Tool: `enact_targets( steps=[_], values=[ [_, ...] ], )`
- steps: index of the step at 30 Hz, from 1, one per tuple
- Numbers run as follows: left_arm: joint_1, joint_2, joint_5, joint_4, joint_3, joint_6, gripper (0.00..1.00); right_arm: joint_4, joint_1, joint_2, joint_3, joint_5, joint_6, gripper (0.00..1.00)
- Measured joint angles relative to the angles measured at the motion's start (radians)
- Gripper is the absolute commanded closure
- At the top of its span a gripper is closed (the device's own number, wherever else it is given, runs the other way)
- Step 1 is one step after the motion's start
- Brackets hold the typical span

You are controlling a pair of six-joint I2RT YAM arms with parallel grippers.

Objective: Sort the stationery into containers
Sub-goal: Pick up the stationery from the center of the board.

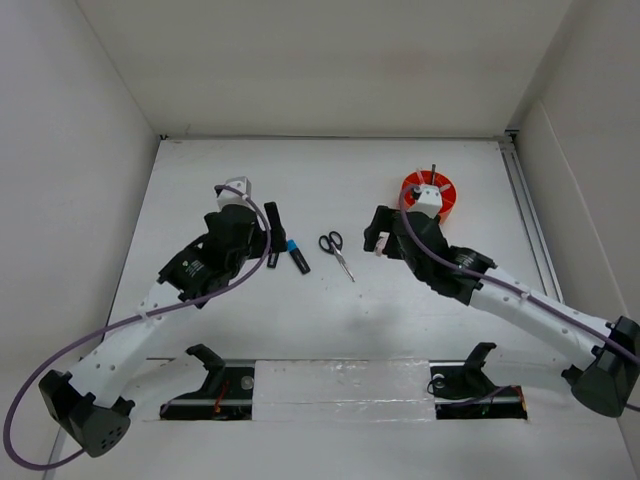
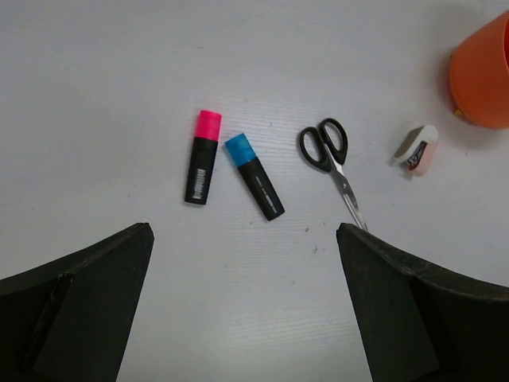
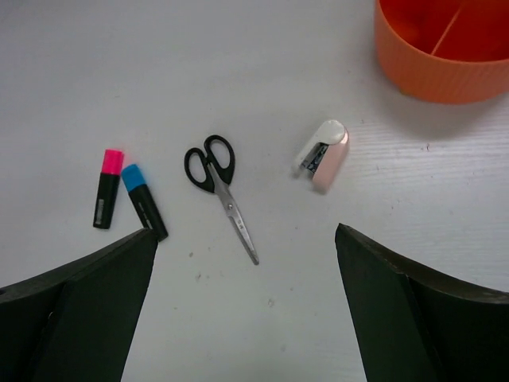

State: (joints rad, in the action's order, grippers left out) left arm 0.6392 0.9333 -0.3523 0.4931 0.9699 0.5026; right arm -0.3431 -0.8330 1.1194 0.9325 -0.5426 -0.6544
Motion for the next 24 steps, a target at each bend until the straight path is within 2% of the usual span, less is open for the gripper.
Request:
enact_targets(
  steps=[4,12,18,24],
  values=[
    [0.0,0.033,0.106,-0.028,-0.011,-0.044,0.0,-0.054,0.002,-0.06,-0.031,-0.035,-0.072,0.0],
    [0.032,0.211,0.221,-0.064,0.008,-0.031,0.0,-0.153,0.024,-0.345,-0.06,-0.073,-0.105,0.0],
    [0.26,0.512,0.212,-0.136,0.26,-0.005,0.0,-0.248,0.029,-0.459,0.016,-0.078,-0.081,0.0],
    [0.302,0.849,0.21,-0.166,0.506,-0.091,0.0,-0.349,0.029,-0.551,0.091,-0.061,-0.062,0.0]
  ],
)
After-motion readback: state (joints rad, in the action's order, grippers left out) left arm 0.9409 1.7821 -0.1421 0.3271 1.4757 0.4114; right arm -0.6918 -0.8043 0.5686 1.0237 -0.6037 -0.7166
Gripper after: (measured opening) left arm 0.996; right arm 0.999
